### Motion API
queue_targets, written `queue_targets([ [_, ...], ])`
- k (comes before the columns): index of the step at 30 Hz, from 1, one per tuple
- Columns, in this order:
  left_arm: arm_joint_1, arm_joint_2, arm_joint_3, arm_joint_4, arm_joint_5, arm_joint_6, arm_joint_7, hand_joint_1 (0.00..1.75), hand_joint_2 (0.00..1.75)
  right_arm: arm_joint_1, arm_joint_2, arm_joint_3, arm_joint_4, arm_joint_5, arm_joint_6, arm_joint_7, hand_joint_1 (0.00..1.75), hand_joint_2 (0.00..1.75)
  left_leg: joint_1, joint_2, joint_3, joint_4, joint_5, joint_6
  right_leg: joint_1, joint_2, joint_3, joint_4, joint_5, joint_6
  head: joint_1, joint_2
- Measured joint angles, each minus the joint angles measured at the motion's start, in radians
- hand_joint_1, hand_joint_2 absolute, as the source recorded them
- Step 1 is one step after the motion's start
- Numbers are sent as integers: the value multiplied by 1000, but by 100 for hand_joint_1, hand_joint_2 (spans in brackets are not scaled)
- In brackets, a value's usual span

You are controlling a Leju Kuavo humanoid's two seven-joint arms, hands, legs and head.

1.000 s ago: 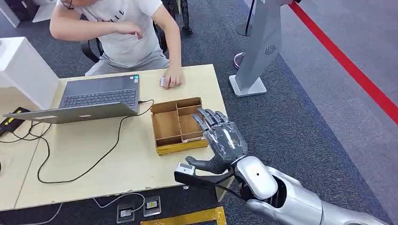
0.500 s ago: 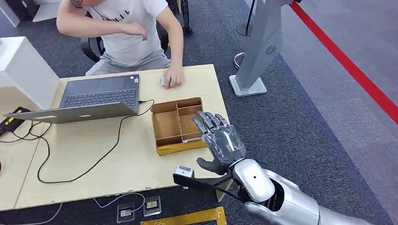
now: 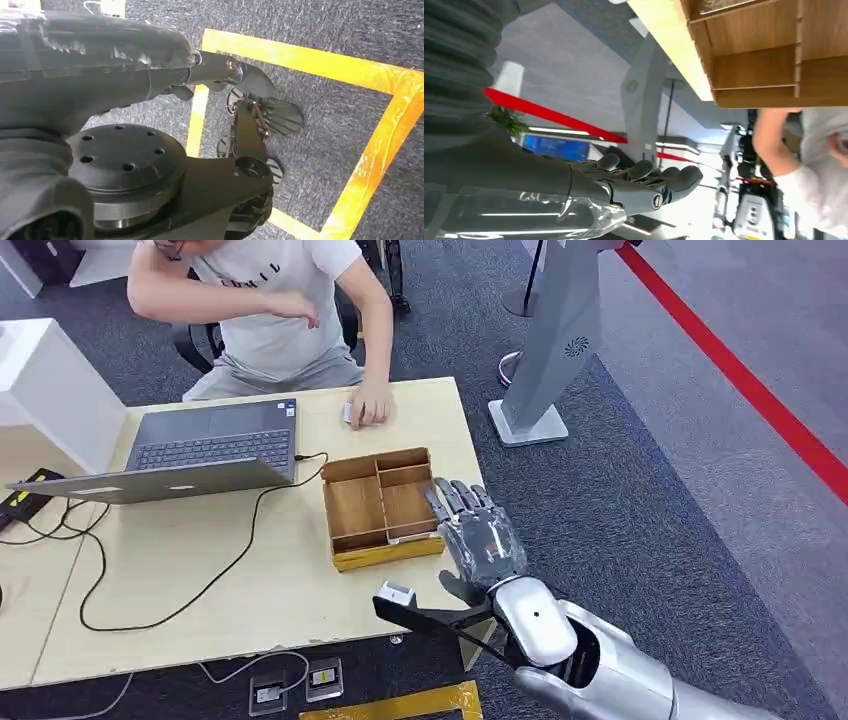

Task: Pass the card to the sensor for recognition and then transmit it.

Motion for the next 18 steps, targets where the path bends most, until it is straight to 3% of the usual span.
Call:
queue_targets([
  [6,0,0,-5,0,3,3,1,0,0,35,35,-52,16,-1,-37,-3,0,175,0,0,0,0,0,0,0,0,0,0,0,0,0,0],
  [18,0,-5,-10,0,2,2,2,0,0,42,100,-95,87,-8,-39,-51,0,175,0,0,0,0,0,0,0,0,0,0,0,0,0,0],
])
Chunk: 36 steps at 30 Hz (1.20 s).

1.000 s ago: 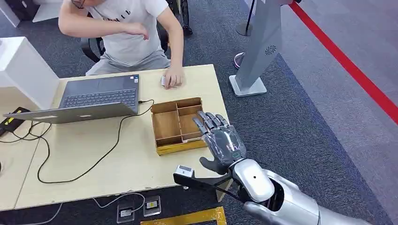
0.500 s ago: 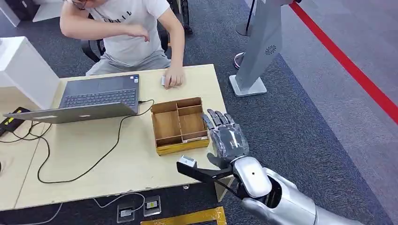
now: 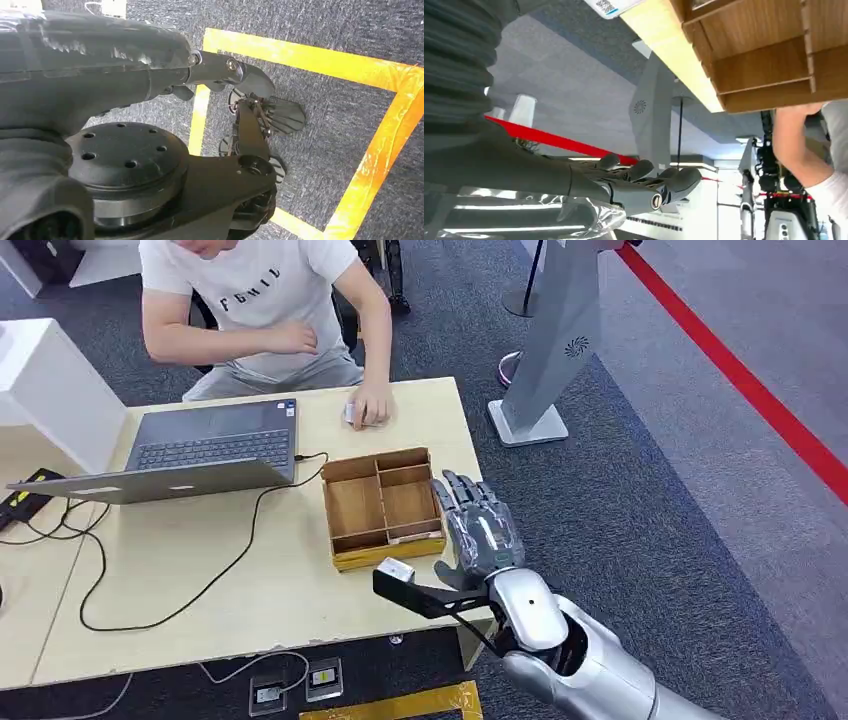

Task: Pass the card to the sensor for recognition and then transmit it.

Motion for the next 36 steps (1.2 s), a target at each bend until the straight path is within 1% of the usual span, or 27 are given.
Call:
queue_targets([
  [6,0,0,0,0,-5,-1,0,0,0,-4,28,0,49,-31,-2,-21,0,175,0,0,0,0,0,0,0,0,0,0,0,0,0,0],
  [10,-1,0,-2,0,-6,0,0,0,0,-6,44,0,77,-39,-3,-25,0,175,0,0,0,0,0,0,0,0,0,0,0,0,0,0],
  [18,-1,0,-6,0,-6,0,0,0,0,-23,85,3,150,-69,-10,-64,0,175,0,0,0,0,0,0,0,0,0,0,0,0,0,0],
  [21,-1,0,-7,0,-7,0,0,0,0,-28,97,3,177,-74,-11,-67,0,175,0,0,0,0,0,0,0,0,0,0,0,0,0,0],
  [27,-1,0,-7,0,-7,-1,0,0,0,-29,99,3,183,-76,-11,-67,0,175,0,0,0,0,0,0,0,0,0,0,0,0,0,0],
  [29,-1,0,-7,0,-6,-1,0,0,0,-38,113,4,219,-80,-13,-72,0,175,0,0,0,0,0,0,0,0,0,0,0,0,0,0],
  [36,-1,0,-8,0,-6,-1,0,0,0,-46,133,5,260,-80,-18,-77,0,175,0,0,0,0,0,0,0,0,0,0,0,0,0,0],
])
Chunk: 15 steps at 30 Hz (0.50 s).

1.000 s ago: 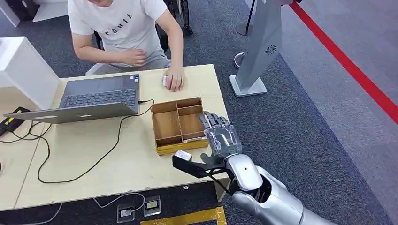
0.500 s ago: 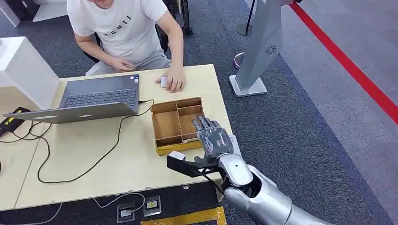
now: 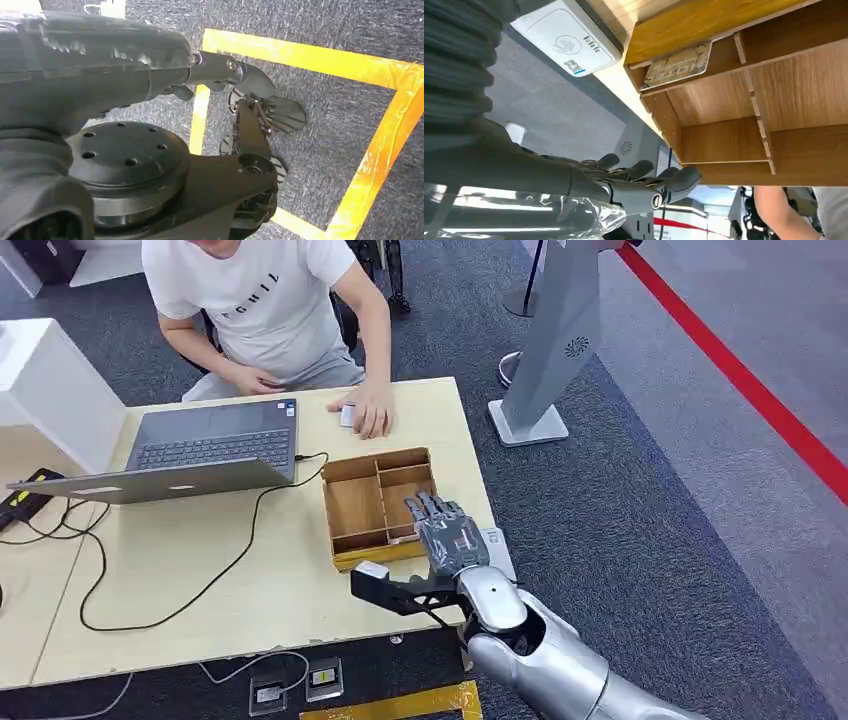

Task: Pass the card to the sensor for recognition and then transmit it.

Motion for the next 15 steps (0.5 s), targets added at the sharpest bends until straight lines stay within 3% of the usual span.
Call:
queue_targets([
  [15,-1,0,-5,0,-9,1,0,0,0,-27,18,11,70,-16,-2,-14,0,175,0,0,0,0,0,0,0,0,0,0,0,0,0,0],
])
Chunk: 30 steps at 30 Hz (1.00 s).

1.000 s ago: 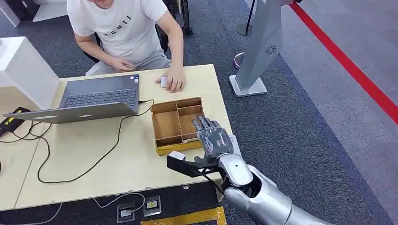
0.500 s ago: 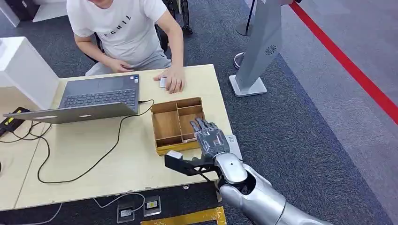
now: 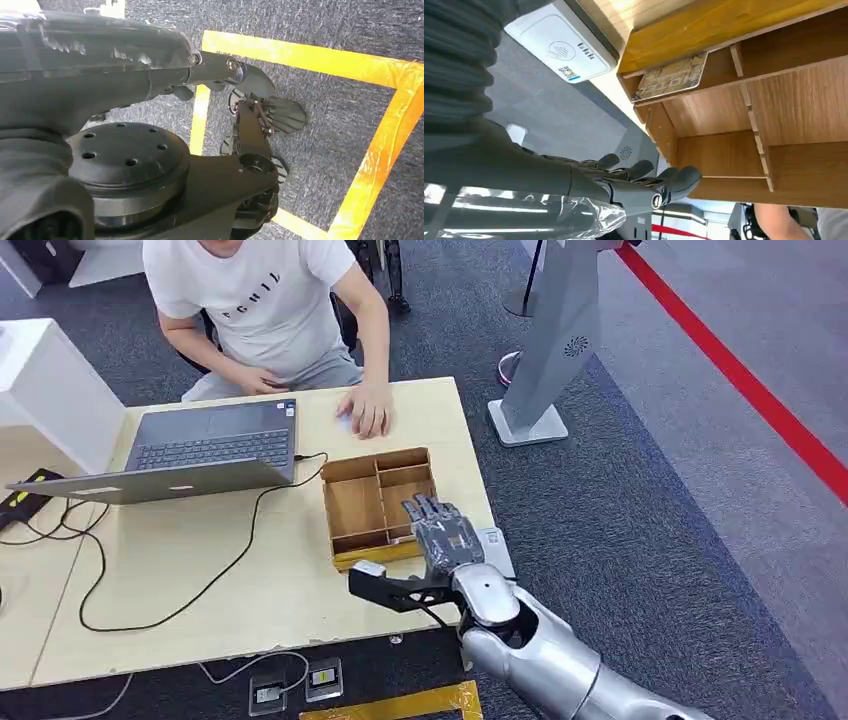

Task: Pass the card to the sensor for recognition and then transmit it.

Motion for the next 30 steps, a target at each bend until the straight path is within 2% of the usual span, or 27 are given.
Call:
queue_targets([
  [30,-2,-1,-13,0,-25,-2,0,0,0,-19,47,3,82,2,0,-10,0,175,0,0,0,0,0,0,0,0,0,0,0,0,0,0],
])
